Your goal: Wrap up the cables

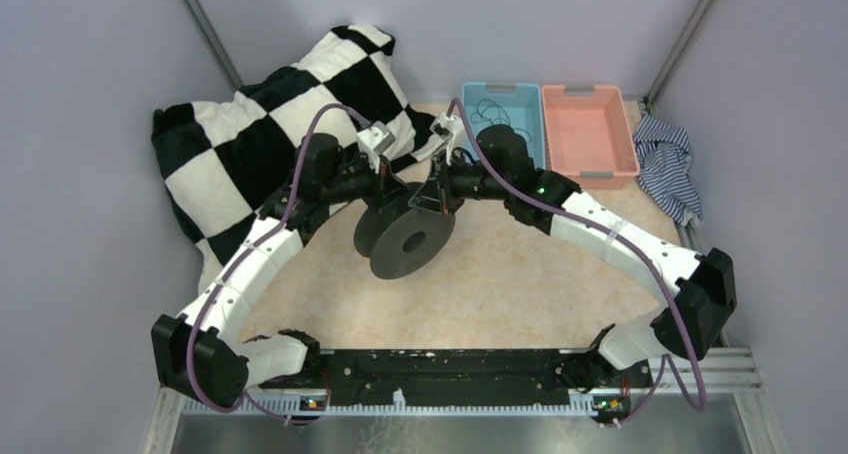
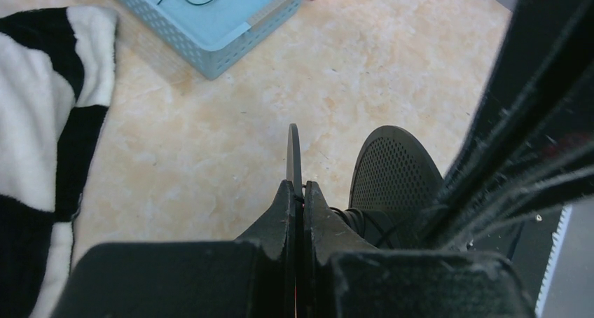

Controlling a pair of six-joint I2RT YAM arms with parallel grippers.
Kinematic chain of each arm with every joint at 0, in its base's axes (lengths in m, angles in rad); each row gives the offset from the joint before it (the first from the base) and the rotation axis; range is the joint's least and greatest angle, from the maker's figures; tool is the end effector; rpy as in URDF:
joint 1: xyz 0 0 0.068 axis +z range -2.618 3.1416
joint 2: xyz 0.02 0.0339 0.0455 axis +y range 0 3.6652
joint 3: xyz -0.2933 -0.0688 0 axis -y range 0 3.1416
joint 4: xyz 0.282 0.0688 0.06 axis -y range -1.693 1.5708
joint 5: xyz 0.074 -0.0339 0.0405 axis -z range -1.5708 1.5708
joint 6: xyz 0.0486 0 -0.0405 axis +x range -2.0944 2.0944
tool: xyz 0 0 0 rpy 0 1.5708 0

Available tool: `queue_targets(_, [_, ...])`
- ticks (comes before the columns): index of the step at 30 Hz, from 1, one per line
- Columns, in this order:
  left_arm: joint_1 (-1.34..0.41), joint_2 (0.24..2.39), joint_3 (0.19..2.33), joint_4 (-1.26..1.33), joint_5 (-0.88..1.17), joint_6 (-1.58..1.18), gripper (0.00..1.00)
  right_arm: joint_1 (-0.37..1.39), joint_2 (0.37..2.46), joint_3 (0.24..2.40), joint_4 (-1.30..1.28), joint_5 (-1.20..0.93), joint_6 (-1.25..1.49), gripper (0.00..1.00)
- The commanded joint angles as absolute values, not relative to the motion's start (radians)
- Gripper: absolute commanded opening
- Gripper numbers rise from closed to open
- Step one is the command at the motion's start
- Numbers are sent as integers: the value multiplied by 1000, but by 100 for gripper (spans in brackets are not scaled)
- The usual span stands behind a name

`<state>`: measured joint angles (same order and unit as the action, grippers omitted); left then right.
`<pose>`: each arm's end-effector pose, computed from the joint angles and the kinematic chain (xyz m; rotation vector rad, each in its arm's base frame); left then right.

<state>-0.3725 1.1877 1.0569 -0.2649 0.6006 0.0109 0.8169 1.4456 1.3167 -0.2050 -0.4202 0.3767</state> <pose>0.2723 -0.1359 0.3643 0.7634 1.8307 -0.8244 0.2474 0.2925 0.3890 -0.7479 1.9242 1.1762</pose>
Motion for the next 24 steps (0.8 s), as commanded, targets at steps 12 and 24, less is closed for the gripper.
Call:
queue_targets(12, [-372,1240,1351,-431,980,155,0,759,1293,1327,-449,-585,-78,0])
queue_targets(24, [-372,1283,1364,-420,1115,137,0,712,1234,1213,-473,-795,-306,0])
